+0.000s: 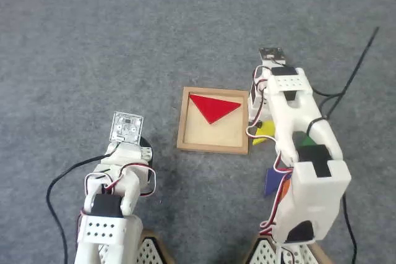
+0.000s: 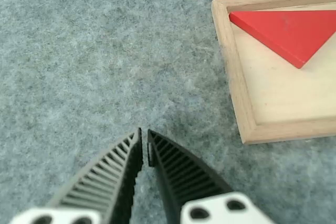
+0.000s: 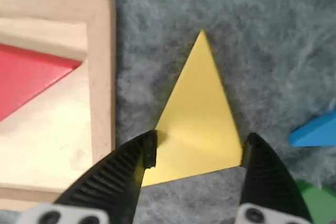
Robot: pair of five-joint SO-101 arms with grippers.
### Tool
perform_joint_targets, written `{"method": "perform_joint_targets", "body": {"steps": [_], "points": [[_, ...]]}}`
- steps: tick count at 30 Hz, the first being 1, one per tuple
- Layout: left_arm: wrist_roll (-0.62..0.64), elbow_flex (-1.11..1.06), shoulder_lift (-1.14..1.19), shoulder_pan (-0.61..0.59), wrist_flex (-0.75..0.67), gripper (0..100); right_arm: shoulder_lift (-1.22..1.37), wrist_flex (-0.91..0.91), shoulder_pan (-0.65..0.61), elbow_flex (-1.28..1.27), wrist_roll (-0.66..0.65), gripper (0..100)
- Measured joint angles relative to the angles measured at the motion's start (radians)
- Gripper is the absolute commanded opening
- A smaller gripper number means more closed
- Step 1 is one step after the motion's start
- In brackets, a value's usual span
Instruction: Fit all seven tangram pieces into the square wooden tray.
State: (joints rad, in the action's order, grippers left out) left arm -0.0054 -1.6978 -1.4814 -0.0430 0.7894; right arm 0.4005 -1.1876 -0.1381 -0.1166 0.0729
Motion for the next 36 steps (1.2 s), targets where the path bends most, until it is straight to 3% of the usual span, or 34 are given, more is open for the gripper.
{"method": "perform_joint_targets", "body": {"steps": [12,17,22,31,36], "points": [[0.0,0.0,0.0,0.0,0.0,2,-0.008,0.002,0.011,0.006,0.0,17.0],[0.0,0.0,0.0,0.0,0.0,2,-0.101,0.003,0.051,-0.054,0.0,29.2],[0.0,0.0,0.0,0.0,0.0,2,-0.242,0.003,0.057,-0.18,0.003,30.7],[0.0,0.0,0.0,0.0,0.0,2,-0.25,0.137,0.052,-0.278,0.18,31.0],[0.0,0.0,0.0,0.0,0.0,2,-0.121,0.137,-0.015,-0.152,0.293,30.7]]}}
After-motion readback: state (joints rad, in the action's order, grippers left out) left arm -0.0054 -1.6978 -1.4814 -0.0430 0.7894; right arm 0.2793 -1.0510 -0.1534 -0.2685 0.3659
